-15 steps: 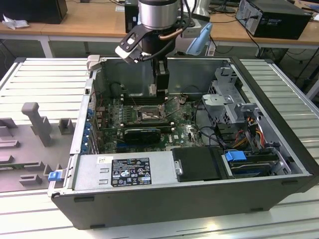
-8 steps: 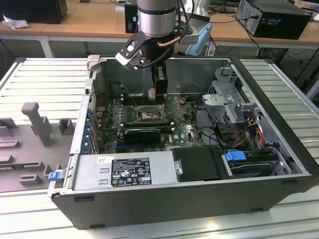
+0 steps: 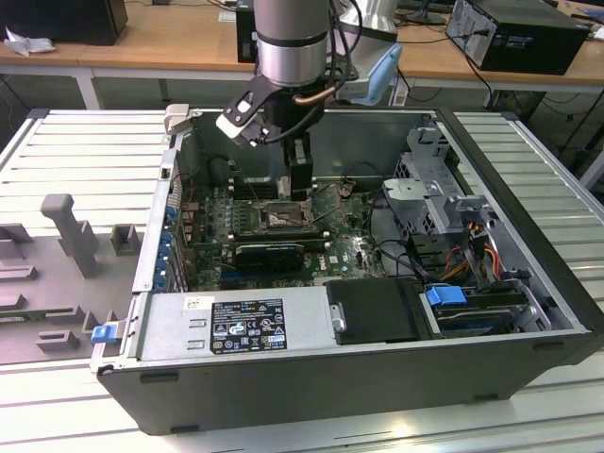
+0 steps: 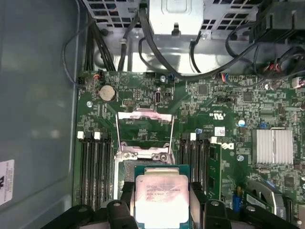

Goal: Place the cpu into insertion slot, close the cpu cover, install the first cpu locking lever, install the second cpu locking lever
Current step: 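Place the cpu into insertion slot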

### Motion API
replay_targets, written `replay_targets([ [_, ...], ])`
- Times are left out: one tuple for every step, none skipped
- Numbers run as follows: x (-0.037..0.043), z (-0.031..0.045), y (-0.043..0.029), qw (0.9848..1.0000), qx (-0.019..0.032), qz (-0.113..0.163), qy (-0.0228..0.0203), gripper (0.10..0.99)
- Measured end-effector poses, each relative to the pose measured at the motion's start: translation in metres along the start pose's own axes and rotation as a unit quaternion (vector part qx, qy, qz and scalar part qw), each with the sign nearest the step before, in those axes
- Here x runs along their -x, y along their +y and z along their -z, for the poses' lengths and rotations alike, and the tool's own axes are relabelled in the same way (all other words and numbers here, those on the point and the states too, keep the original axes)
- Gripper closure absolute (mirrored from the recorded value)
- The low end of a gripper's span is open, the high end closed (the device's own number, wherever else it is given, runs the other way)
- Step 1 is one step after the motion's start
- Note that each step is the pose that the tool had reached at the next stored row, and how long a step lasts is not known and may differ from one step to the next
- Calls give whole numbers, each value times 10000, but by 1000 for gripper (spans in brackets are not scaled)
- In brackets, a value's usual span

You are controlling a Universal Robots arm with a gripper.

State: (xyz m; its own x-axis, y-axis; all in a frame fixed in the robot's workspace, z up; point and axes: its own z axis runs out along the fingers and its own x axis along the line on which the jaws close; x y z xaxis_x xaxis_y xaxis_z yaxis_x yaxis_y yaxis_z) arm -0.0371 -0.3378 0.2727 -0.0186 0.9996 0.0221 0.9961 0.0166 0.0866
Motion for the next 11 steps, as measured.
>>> replay_targets([
  [0, -19, -14, 10000, 0, 1, 0, 545],
  [0, -41, -25, 10000, 0, 1, 0, 545],
  [1, -76, -39, 10000, 0, 1, 0, 545],
  [1, -107, -50, 10000, 0, 1, 0, 545],
  [2, -128, -55, 10000, 0, 1, 0, 545],
  [2, -138, -57, 10000, 0, 1, 0, 545],
  [2, -155, -64, 10000, 0, 1, 0, 545],
  [2, -167, -72, 10000, 0, 1, 0, 545],
  [2, -179, -79, 10000, 0, 1, 0, 545],
  [2, -193, -84, 10000, 0, 1, 0, 545],
  [3, -223, -91, 10000, 0, 1, 0, 545],
])
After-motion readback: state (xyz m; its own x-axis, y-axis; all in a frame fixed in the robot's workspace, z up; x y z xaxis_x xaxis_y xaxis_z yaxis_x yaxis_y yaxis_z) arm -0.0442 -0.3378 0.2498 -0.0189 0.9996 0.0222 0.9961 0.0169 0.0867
